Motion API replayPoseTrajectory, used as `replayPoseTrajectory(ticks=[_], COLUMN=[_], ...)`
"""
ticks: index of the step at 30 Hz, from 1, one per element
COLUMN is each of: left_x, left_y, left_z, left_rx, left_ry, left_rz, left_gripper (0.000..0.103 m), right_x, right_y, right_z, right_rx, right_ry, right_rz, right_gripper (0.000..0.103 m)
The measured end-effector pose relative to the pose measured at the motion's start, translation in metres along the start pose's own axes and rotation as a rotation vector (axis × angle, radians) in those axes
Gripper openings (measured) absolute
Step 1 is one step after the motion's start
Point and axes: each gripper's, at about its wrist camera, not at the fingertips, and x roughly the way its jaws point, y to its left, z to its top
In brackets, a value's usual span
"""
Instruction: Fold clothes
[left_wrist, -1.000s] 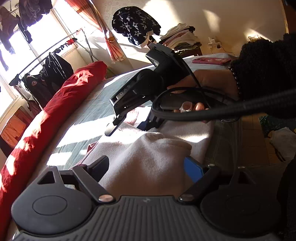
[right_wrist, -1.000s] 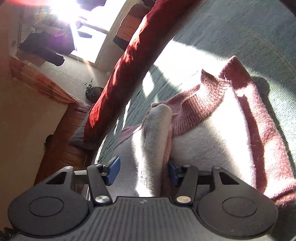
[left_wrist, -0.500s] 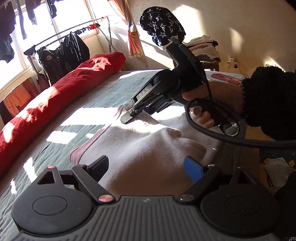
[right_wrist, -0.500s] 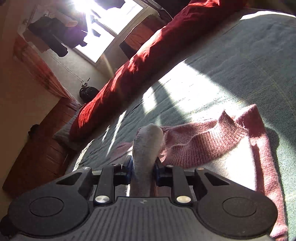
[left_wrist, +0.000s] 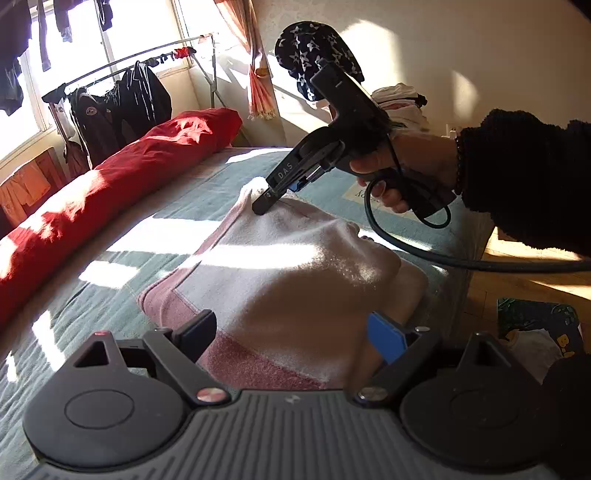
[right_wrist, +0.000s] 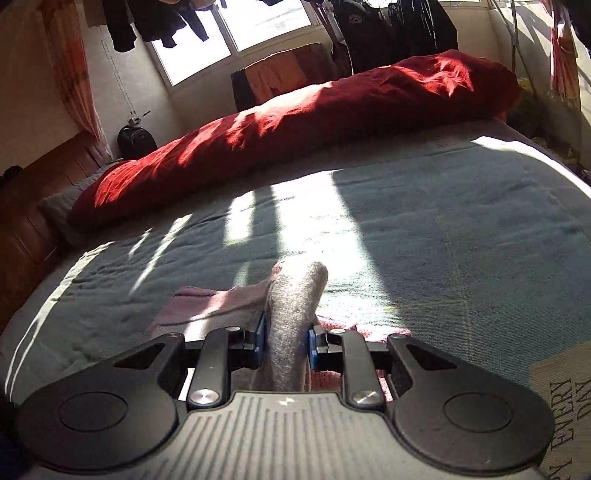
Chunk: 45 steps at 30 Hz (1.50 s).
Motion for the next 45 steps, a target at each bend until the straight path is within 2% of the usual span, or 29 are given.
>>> replayPoseTrajectory(ticks=[6, 8, 9, 12, 16, 18, 22, 25, 28, 32, 34, 35, 36, 39, 41, 45], left_x=[0.011, 0.018, 0.022, 0.033, 0.037, 0.036, 0.033, 0.031, 0.031, 0.029, 0.027, 0.026, 0.026, 0.024, 0.022, 0.018], left_y=[0.005, 0.009, 0.01, 0.014, 0.015, 0.014, 0.009, 0.002, -0.007, -0.01, -0.011, -0.011, -0.011, -0.012, -0.01, -0.007], left_z=[-0.001, -0.001, -0.002, -0.003, -0.011, -0.016, -0.029, -0.033, -0.032, -0.032, -0.033, -0.033, -0.034, -0.034, -0.034, -0.031], left_rx=[-0.009, -0.025, -0.036, -0.069, -0.1, -0.12, -0.172, -0.178, -0.157, -0.192, -0.213, -0.222, -0.23, -0.233, -0.239, -0.256], left_ry=[0.013, 0.019, 0.026, 0.047, 0.048, 0.043, 0.032, 0.029, 0.033, 0.022, 0.017, 0.018, 0.02, 0.023, 0.02, 0.0], left_rz=[-0.005, -0.012, -0.01, -0.003, 0.008, 0.009, 0.028, 0.063, 0.078, 0.058, 0.049, 0.044, 0.039, 0.042, 0.045, 0.048], left_gripper=[0.092, 0.092, 0.092, 0.092, 0.092, 0.092, 0.092, 0.092, 0.093, 0.093, 0.093, 0.093, 0.093, 0.093, 0.093, 0.094], right_x=[0.003, 0.013, 0.017, 0.013, -0.025, -0.055, -0.095, -0.114, -0.108, -0.097, -0.088, -0.085, -0.082, -0.083, -0.09, -0.113], right_y=[-0.021, -0.03, -0.034, -0.041, -0.046, -0.048, -0.044, -0.029, -0.014, 0.004, 0.013, 0.017, 0.021, 0.026, 0.028, 0.034], right_z=[-0.006, -0.014, -0.018, -0.026, -0.034, -0.048, -0.082, -0.113, -0.126, -0.139, -0.142, -0.142, -0.143, -0.142, -0.137, -0.121], right_rx=[0.054, 0.099, 0.117, 0.174, 0.233, 0.268, 0.3, 0.255, 0.164, 0.04, -0.023, -0.041, -0.06, -0.1, -0.127, -0.176], right_ry=[0.052, 0.093, 0.102, 0.074, -0.017, -0.057, -0.075, -0.08, -0.072, -0.055, -0.04, -0.027, -0.014, 0.001, 0.006, 0.012], right_rz=[-0.055, -0.041, -0.041, -0.013, 0.008, 0.066, 0.151, 0.189, 0.167, 0.135, 0.108, 0.096, 0.083, 0.062, 0.051, 0.037], right_gripper=[0.025, 0.026, 0.029, 0.034, 0.048, 0.051, 0.057, 0.061, 0.064, 0.064, 0.062, 0.054, 0.038, 0.021, 0.015, 0.014])
